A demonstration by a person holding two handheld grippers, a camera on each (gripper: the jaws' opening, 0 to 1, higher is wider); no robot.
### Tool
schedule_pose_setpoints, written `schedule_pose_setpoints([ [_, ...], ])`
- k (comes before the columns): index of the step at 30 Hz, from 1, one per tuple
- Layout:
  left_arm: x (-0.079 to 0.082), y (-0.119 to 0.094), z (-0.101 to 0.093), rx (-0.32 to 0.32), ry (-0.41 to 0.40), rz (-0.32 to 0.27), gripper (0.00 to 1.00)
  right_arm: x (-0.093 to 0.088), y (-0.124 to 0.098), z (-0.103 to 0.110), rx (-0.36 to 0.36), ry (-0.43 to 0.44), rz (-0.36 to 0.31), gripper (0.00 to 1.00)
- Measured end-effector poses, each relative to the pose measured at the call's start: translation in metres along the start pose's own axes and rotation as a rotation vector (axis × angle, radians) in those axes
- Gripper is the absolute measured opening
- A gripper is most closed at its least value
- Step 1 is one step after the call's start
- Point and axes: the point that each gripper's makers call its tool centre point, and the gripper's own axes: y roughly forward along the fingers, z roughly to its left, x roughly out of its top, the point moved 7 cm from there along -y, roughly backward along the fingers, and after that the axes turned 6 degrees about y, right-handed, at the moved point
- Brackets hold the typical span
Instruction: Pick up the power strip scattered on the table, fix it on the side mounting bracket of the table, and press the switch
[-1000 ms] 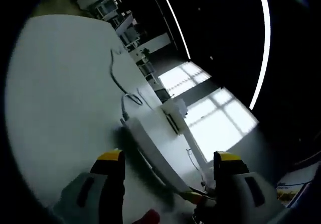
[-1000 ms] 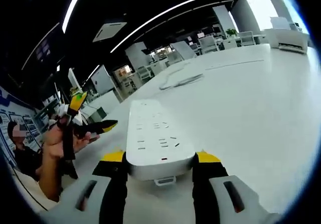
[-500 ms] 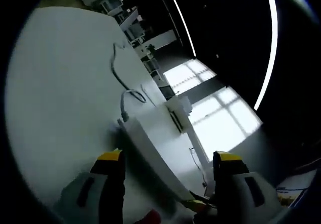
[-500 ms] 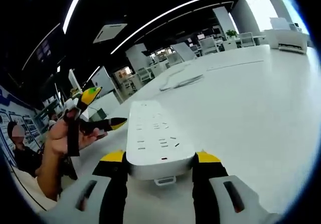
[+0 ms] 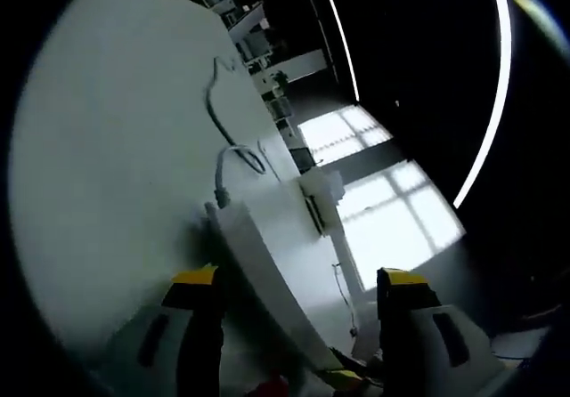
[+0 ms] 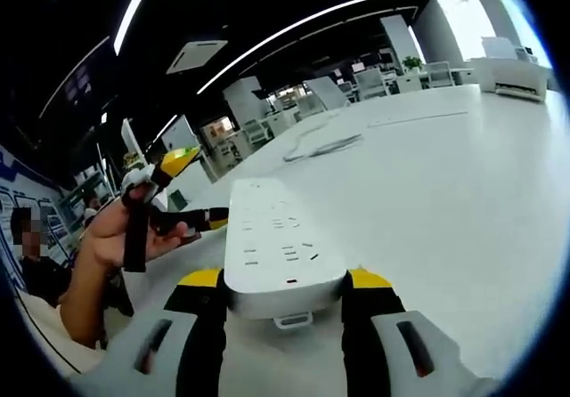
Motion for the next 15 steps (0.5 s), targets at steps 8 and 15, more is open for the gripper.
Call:
schedule_pose_setpoints([
  [8, 0.013, 0.011, 0.014, 0.011, -0.051, -0.024, 0.74, 0.002, 0.000, -0.002, 0.002, -0.002, -0.002, 0.46],
  [15, 0.015, 0.018, 0.017, -0.012, -0.102, -0.021, 0.73, 0.002, 0.000, -0.002, 0.003, -0.001, -0.003, 0.46],
])
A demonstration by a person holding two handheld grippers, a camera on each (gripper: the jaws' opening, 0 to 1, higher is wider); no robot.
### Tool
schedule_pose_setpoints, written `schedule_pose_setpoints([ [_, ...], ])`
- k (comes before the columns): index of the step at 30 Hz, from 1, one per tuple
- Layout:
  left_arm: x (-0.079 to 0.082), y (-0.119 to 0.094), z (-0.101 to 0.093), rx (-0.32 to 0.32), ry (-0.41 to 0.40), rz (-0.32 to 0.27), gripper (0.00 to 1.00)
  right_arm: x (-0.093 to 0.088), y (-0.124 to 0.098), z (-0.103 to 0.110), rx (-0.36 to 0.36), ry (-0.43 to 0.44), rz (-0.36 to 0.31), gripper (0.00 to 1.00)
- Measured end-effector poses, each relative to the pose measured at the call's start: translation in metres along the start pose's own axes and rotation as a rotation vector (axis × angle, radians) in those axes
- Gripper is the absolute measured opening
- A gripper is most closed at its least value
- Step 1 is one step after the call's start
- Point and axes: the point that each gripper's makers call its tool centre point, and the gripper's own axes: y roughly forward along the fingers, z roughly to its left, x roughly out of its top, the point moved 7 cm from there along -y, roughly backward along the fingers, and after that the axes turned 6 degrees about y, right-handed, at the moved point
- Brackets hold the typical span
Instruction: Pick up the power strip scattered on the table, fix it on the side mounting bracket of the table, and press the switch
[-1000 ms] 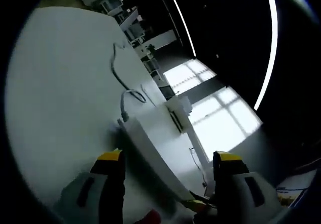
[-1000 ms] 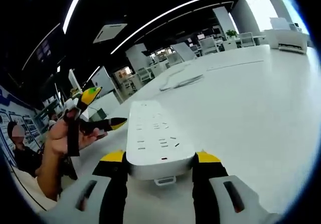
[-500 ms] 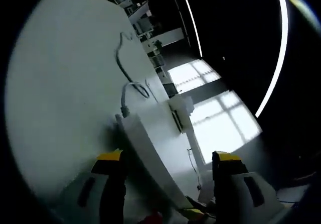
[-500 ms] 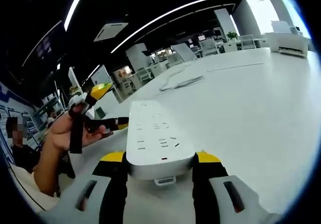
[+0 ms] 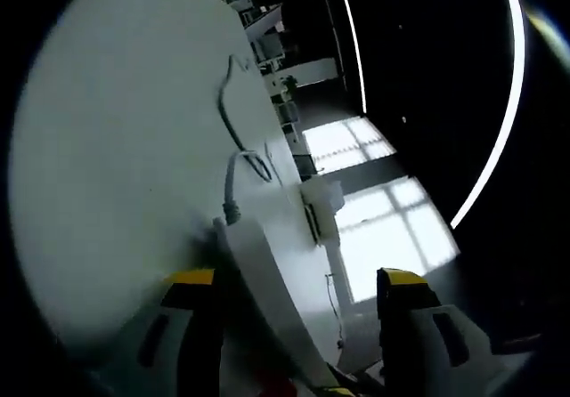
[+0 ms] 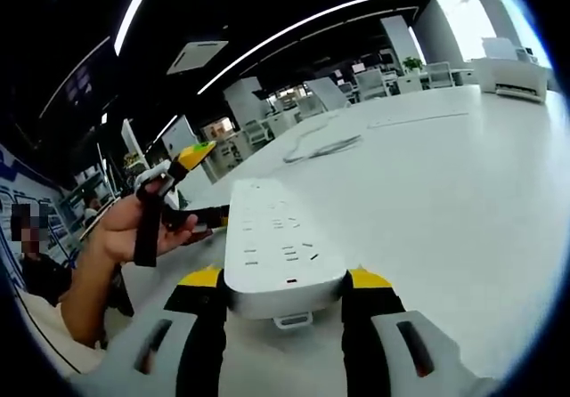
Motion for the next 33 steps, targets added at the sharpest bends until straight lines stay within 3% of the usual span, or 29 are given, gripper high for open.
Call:
schedule_pose_setpoints([
  [24, -0.007, 0.012, 0.001, -0.027, -0.114, -0.022, 0.74, -0.006, 0.003, 0.003, -0.016, -0.039, 0.014, 0.46],
  [33, -0.008, 0.015, 0.009, 0.000, -0.136, -0.023, 0.63, -0.007, 0.003, 0.003, -0.017, -0.048, 0.020, 0.46],
])
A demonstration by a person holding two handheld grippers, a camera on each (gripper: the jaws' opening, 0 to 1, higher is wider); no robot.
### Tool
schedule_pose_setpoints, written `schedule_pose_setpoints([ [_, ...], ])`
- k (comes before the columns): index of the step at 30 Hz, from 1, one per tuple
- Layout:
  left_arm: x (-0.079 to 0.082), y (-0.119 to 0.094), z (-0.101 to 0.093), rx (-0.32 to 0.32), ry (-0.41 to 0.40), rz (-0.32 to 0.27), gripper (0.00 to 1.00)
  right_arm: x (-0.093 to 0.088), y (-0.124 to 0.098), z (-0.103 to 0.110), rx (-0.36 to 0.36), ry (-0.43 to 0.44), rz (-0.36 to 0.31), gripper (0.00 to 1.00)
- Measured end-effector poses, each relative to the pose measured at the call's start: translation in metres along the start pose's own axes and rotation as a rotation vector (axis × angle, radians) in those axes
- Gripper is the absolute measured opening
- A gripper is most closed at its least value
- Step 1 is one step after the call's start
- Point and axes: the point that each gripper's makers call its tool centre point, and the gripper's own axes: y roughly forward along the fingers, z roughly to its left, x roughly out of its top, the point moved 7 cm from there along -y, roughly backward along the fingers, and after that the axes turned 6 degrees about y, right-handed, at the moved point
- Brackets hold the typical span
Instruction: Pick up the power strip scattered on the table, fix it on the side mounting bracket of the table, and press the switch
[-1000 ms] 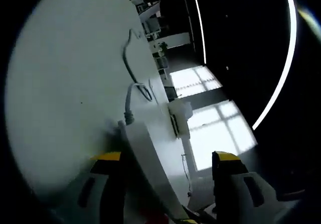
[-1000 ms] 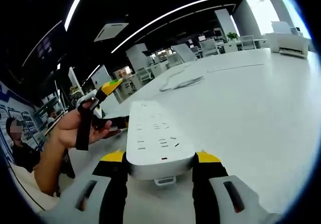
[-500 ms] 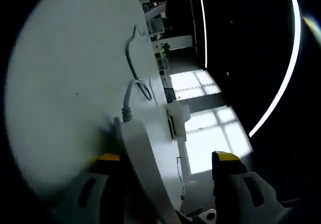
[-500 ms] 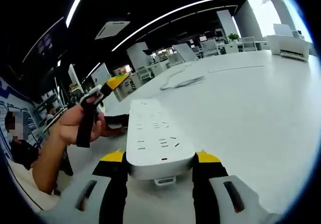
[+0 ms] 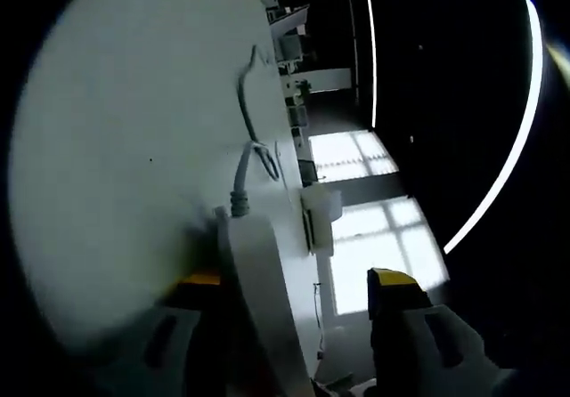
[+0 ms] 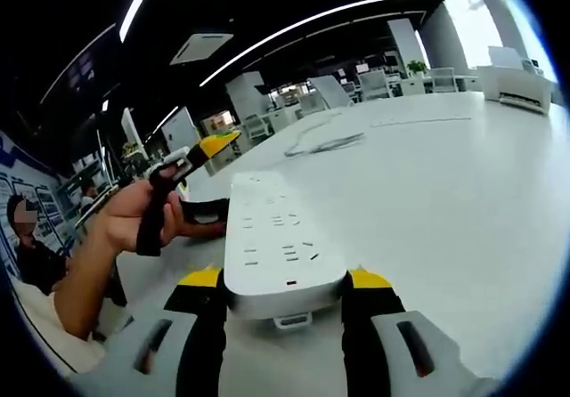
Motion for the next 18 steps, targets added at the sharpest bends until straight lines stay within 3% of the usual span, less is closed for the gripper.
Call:
schedule_pose_setpoints([
  [18, -0.0032, 0.0009, 0.0095, 0.069, 0.051, 0.015, 0.41, 0.0019, -0.0032, 0.0017, -0.005, -0.023, -0.009, 0.46],
])
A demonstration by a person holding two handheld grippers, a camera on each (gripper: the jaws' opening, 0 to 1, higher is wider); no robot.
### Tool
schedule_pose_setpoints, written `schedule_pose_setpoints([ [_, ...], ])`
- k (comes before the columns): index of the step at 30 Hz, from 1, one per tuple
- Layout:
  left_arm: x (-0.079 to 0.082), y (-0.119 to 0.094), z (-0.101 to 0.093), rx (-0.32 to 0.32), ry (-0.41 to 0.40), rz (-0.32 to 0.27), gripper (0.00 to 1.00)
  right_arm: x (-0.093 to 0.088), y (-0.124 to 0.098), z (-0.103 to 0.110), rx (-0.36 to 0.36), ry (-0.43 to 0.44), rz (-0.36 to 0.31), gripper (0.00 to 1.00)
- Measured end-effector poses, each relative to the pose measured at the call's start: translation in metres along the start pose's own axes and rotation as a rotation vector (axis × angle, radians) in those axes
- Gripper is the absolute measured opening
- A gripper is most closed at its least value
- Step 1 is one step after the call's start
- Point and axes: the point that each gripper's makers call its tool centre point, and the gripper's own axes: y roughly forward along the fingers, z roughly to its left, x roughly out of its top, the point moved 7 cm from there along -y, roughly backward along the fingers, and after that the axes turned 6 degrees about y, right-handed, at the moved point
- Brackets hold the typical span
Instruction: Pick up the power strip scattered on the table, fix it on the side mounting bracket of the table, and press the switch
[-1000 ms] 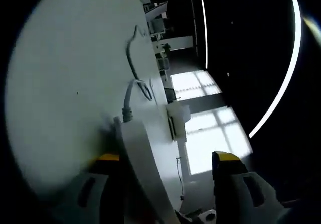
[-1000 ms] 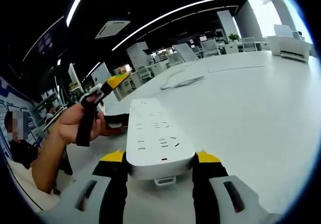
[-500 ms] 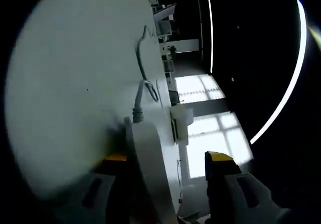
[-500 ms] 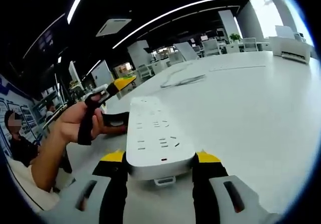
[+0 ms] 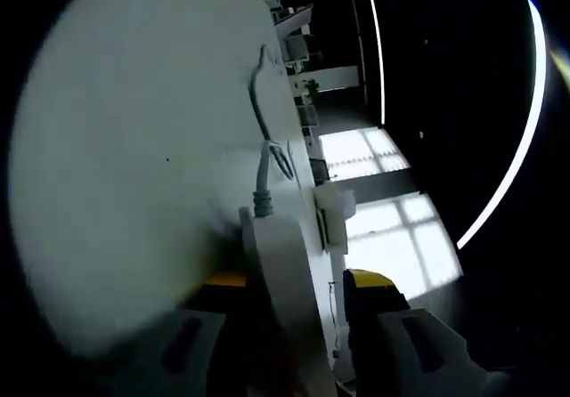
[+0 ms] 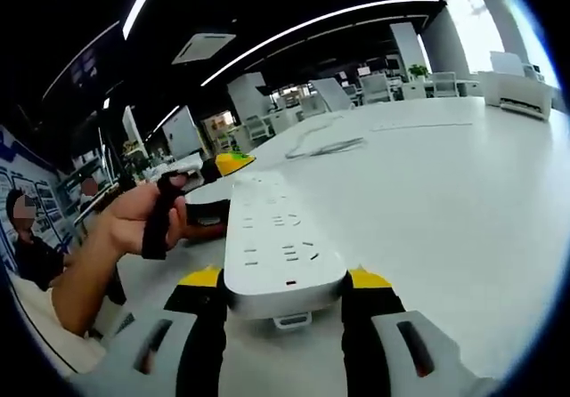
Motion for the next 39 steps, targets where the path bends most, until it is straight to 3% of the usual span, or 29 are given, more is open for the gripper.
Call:
schedule_pose_setpoints([
  [5, -0.0001, -0.0007, 0.0045, 0.018, 0.023, 0.000, 0.33, -0.0002, -0.0015, 0.0009, -0.003, -0.008, -0.003, 0.46],
  [11, -0.0005, -0.0011, 0.0045, 0.019, 0.023, 0.002, 0.32, -0.0005, -0.0022, 0.0011, -0.002, -0.011, -0.003, 0.46],
  [27, 0.0006, -0.0069, 0.0055, -0.032, -0.094, 0.011, 0.27, -0.0038, -0.0017, 0.0082, -0.023, -0.130, -0.034, 0.47],
  [39, 0.0060, -0.0031, 0.0093, -0.036, -0.094, -0.002, 0.26, -0.0095, 0.0047, 0.0070, -0.024, -0.156, -0.041, 0.47],
])
